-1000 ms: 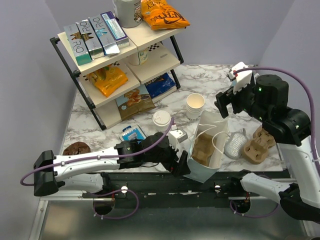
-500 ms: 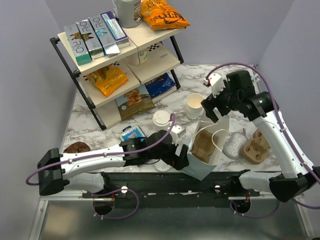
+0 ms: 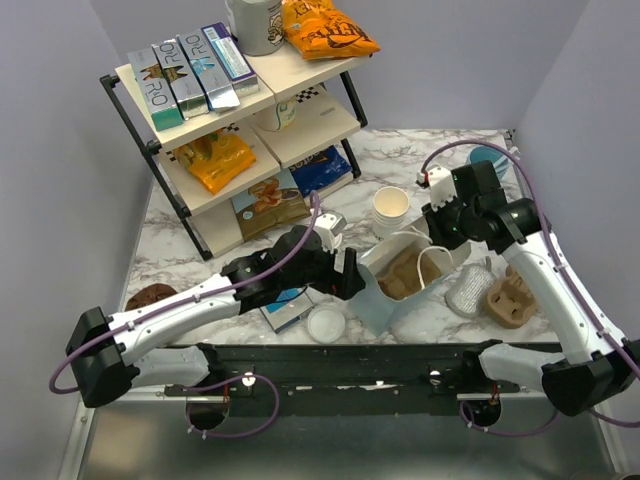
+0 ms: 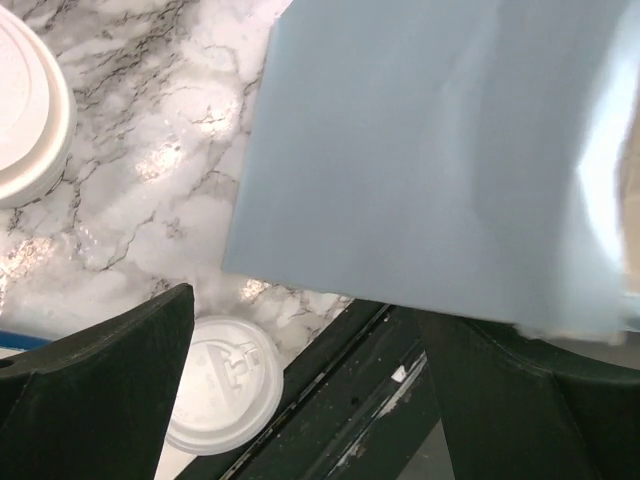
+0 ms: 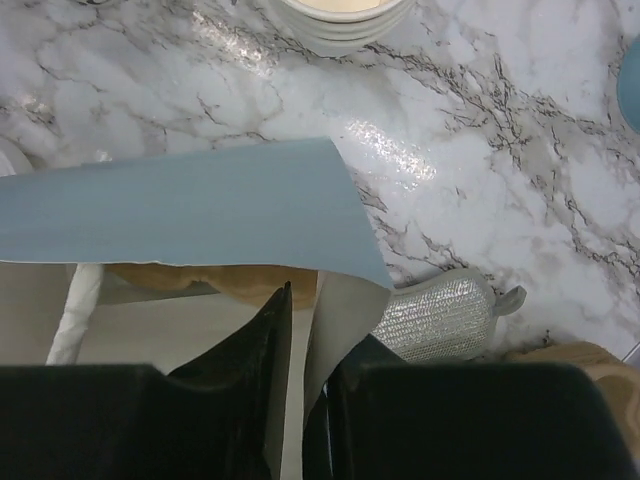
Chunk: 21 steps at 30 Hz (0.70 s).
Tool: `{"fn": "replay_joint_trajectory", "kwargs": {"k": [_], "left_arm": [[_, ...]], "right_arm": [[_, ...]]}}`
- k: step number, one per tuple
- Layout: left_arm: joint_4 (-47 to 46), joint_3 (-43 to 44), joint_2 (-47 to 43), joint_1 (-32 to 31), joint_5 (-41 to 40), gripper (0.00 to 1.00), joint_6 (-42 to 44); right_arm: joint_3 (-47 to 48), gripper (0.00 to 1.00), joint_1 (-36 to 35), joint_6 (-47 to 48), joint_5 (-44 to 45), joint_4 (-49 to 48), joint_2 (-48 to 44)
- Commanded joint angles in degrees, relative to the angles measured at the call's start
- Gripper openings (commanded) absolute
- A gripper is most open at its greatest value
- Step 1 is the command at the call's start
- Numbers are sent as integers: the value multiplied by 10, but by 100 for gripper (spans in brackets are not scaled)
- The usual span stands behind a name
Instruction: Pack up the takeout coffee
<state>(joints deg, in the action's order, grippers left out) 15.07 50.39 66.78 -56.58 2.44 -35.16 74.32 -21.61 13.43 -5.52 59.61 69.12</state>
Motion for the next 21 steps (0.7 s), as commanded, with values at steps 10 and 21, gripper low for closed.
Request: {"fn": "replay_joint_trajectory", "kwargs": {"k": [10, 21], "left_arm": [[59, 31, -182, 10, -50, 99, 11], [87, 44, -202, 23, -78, 99, 13]], "right_arm": [[151, 1, 10, -155, 23, 139, -17], [228, 1, 31, -248, -6, 157, -41]]}}
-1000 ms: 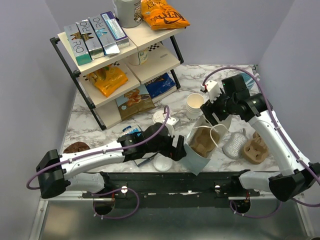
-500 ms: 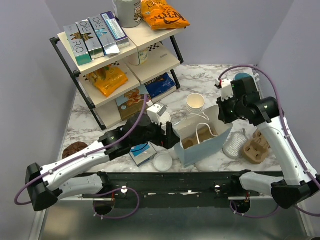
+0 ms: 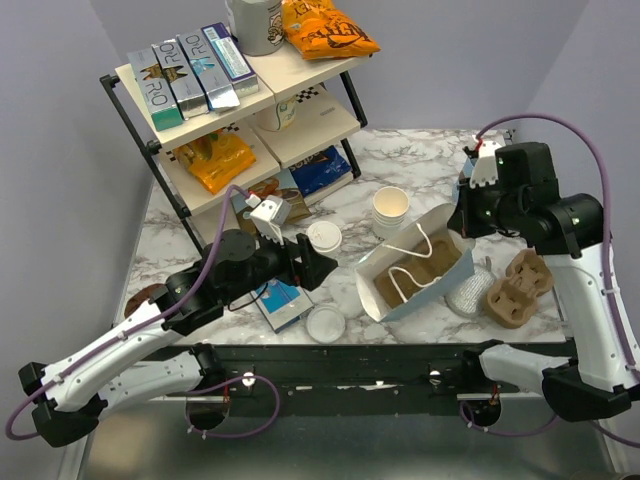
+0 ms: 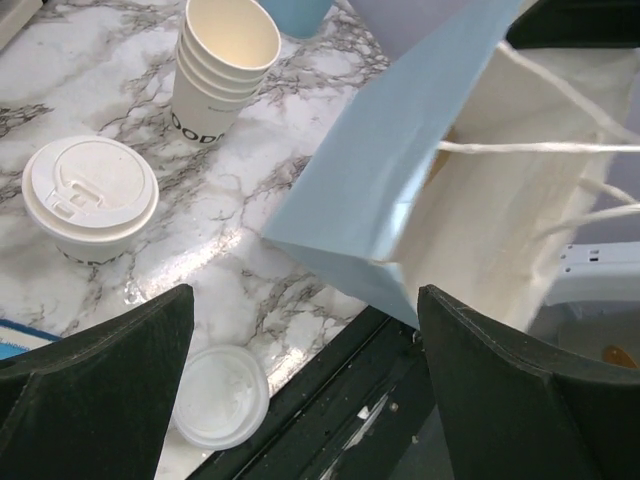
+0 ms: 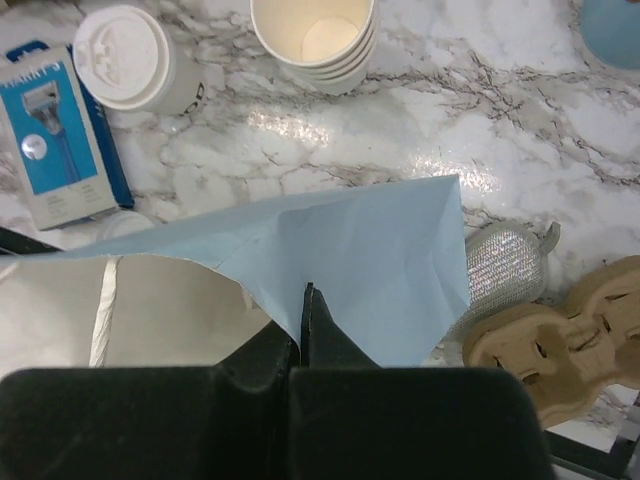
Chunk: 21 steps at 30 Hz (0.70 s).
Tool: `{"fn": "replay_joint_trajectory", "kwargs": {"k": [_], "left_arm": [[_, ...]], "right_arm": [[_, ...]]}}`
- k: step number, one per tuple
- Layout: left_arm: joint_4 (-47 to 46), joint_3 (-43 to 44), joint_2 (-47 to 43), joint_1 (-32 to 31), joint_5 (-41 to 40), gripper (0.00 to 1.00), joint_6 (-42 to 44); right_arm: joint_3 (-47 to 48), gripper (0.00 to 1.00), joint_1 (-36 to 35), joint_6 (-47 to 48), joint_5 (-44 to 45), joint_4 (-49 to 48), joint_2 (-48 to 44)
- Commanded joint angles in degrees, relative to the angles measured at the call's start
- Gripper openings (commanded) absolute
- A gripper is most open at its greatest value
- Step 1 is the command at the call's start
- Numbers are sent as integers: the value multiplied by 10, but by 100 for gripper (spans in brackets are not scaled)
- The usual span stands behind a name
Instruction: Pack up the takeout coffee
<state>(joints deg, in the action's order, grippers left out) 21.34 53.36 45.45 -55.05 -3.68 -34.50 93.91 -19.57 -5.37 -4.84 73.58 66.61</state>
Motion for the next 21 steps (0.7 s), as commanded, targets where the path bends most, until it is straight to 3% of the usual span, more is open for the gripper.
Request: {"fn": "replay_joint_trajectory", "kwargs": {"k": [1, 9, 13, 17, 21], "left_arm": [[26, 15, 14, 8, -14, 99, 5], [27, 15, 11, 13, 3, 99, -2], [33, 21, 15, 14, 3, 99, -12], [49, 42, 31, 16, -17, 99, -38], [57, 74, 73, 16, -11, 99, -51]], "right_arm": [[33, 1, 14, -77, -15, 17, -17], [31, 1, 23, -201, -24, 53, -24], [-68, 1, 25, -228, 8, 23, -48], [-221, 1, 42, -253, 13, -73, -83], [-296, 1, 44, -262, 22, -127, -105]]}}
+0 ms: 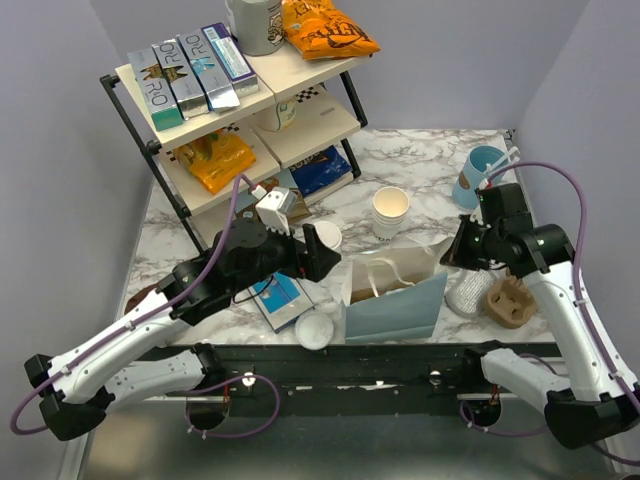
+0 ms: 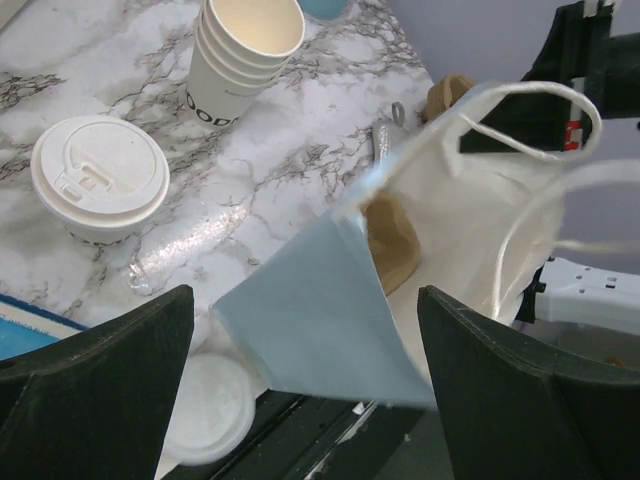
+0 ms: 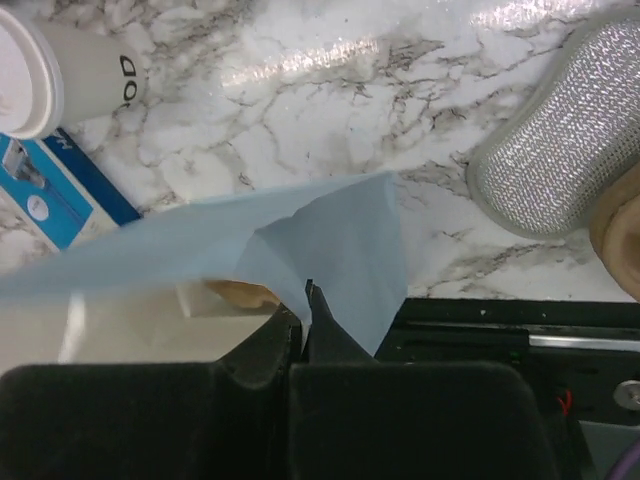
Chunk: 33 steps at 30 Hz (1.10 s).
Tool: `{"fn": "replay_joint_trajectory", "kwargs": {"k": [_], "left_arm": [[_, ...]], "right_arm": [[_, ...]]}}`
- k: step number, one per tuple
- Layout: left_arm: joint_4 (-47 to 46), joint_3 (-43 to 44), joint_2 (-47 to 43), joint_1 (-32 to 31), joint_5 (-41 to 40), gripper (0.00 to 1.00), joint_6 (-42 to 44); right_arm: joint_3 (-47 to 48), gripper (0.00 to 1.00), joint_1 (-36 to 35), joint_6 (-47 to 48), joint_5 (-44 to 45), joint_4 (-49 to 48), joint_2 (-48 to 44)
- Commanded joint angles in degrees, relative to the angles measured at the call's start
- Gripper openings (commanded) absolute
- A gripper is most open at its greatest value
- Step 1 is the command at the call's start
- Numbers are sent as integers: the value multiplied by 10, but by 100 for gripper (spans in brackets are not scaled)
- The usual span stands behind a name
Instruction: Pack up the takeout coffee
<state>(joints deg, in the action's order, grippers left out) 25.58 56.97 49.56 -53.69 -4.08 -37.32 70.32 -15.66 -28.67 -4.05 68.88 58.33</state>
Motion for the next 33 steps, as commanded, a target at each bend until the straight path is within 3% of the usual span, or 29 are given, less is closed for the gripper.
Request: {"fn": "replay_joint_trajectory", "kwargs": {"k": [1, 10, 18, 26, 31, 33], "left_arm": [[15, 44, 40, 3, -3, 99, -25], [34, 118, 143, -15, 57, 99, -51], [108, 140, 157, -89, -105, 99, -55], [129, 143, 204, -98, -118, 99, -73], [122, 146, 223, -99, -107, 99, -83], [116, 144, 229, -99, -102, 91, -83]], "right_arm": [[-68, 1, 5, -28, 17, -87, -30], [-102, 1, 5, -8, 20, -118, -107], [-119, 1, 5, -39, 39, -156, -183], [-137, 1, 5, -47, 38, -140, -193], [-135, 1, 5, -61, 85, -126, -192], [-135, 1, 5, -59, 84, -132, -199]]}}
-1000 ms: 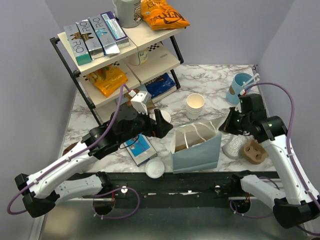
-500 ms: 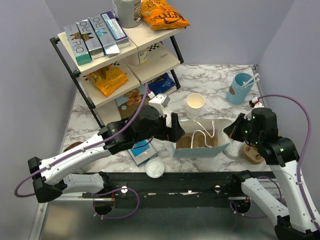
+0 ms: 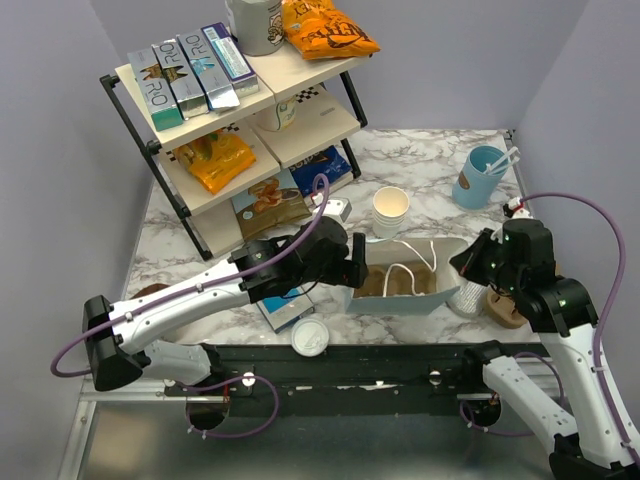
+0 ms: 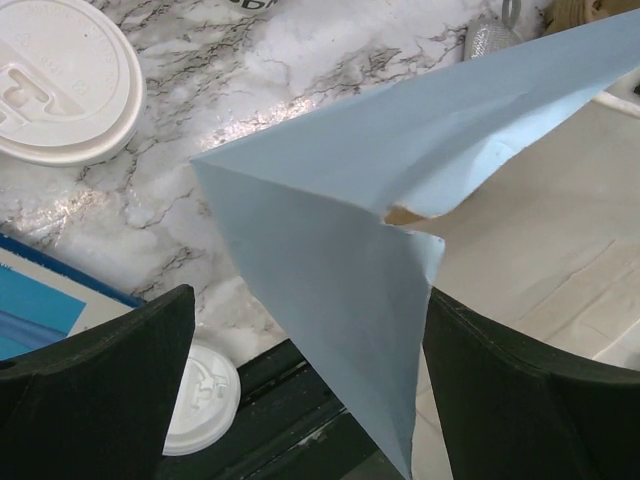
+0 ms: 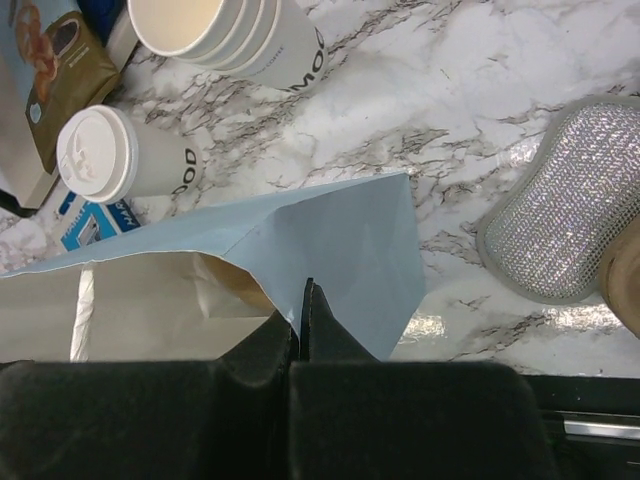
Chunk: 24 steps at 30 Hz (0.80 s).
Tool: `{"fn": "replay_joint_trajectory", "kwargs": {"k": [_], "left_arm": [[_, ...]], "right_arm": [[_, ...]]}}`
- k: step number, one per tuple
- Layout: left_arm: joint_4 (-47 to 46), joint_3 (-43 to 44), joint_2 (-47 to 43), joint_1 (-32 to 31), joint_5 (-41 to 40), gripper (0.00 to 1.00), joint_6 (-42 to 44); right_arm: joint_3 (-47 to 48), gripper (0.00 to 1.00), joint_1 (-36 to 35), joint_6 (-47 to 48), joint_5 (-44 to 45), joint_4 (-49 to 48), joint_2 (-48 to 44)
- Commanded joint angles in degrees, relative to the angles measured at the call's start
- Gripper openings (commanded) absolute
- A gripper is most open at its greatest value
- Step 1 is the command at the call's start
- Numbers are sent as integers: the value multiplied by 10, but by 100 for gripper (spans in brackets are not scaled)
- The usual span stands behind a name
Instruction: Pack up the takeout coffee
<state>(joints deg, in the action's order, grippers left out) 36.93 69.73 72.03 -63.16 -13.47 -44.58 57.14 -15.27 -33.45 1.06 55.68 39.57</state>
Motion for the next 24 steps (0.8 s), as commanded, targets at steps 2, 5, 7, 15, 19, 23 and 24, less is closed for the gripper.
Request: {"fn": "replay_joint_trajectory", "kwargs": {"k": [2, 5, 7, 15, 19, 23, 24], "left_arm": [[6, 25, 9, -5, -9, 76, -10], [29, 57, 25, -4, -14, 31, -1], [35, 70, 26, -5, -9, 6, 4], [4, 77, -49, -4, 9, 0, 32], [-33, 66, -89, -6, 20, 0, 55], [-43, 81, -106, -7, 30, 0, 76], [-45, 84, -103, -8, 35, 0, 79]], "right_arm": [[-2, 1, 1, 4, 22, -11, -22], [12, 1, 1, 12, 8, -9, -35], [31, 1, 1, 10, 2, 0, -42], [67, 1, 1, 48, -64, -16, -96], [70, 1, 1, 85, -84, -86, -149], [119, 1, 1, 82, -71, -58, -136], [123, 1, 1, 81, -81, -54, -133]]}}
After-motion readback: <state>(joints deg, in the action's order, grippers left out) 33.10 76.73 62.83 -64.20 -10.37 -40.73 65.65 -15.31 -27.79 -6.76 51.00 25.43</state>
